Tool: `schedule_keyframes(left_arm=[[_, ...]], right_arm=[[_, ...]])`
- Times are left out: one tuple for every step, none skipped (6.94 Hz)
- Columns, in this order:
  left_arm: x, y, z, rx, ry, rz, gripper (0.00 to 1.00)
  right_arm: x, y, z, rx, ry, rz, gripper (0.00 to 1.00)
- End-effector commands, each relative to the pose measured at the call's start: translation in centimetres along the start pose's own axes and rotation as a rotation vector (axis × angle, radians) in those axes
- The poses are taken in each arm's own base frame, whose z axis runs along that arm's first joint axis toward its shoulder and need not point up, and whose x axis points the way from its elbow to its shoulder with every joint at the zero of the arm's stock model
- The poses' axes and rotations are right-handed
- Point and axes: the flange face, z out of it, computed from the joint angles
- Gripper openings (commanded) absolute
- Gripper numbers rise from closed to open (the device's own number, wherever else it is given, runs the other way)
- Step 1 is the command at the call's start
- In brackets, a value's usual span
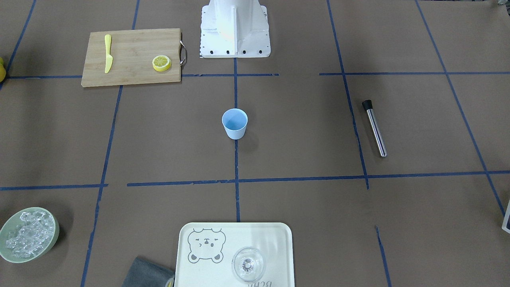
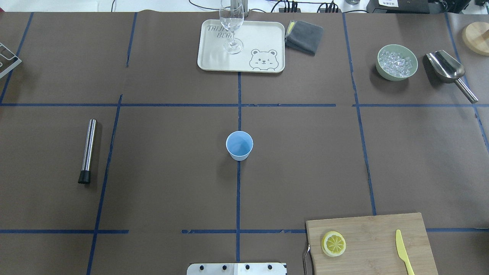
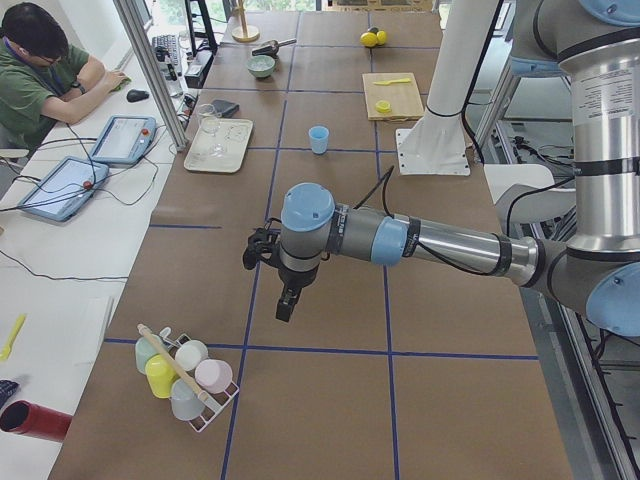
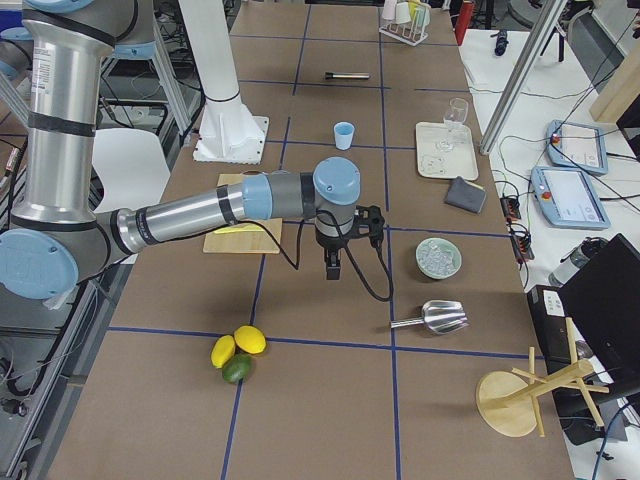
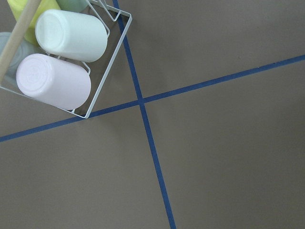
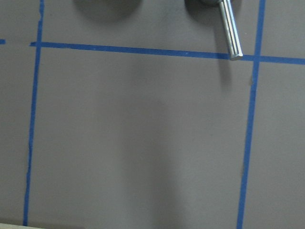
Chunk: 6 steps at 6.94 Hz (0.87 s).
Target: Squeeze lemon into cup
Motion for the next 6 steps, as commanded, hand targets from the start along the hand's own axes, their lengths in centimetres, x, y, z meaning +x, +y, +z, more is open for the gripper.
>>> schedule_keyframes(left_arm=[[0.0,0.1,0.0,-0.001,0.0,0.0,1.0],[0.0,0.3,0.1,-0.004,0.001,-0.003,1.0],[-0.1,0.4,0.1,-0.003,0.0,-0.004,1.0],[-0.1,0.4,0.2,-0.005,0.001,-0.004,1.0],[-0.1,0.4,0.1,-0.004,0.0,-0.005,1.0],[-0.1,0.4,0.1,-0.004,0.001,-0.003,1.0]], right_arm=[[-11.6,-1.4,1.1,0.03,-0.043,-0.002,1.0],[-17.6,-1.7,2.3,0.034,-0.034,0.053,1.0],[-23.6,-2.2,3.5,0.064,-0.019,0.145,1.0],[-28.3,-0.6,5.0,0.065,-0.02,0.167,1.0],[-31.7,1.9,6.7,0.064,-0.006,0.164,1.0],[-34.8,4.4,8.5,0.087,0.0,0.169,1.0]])
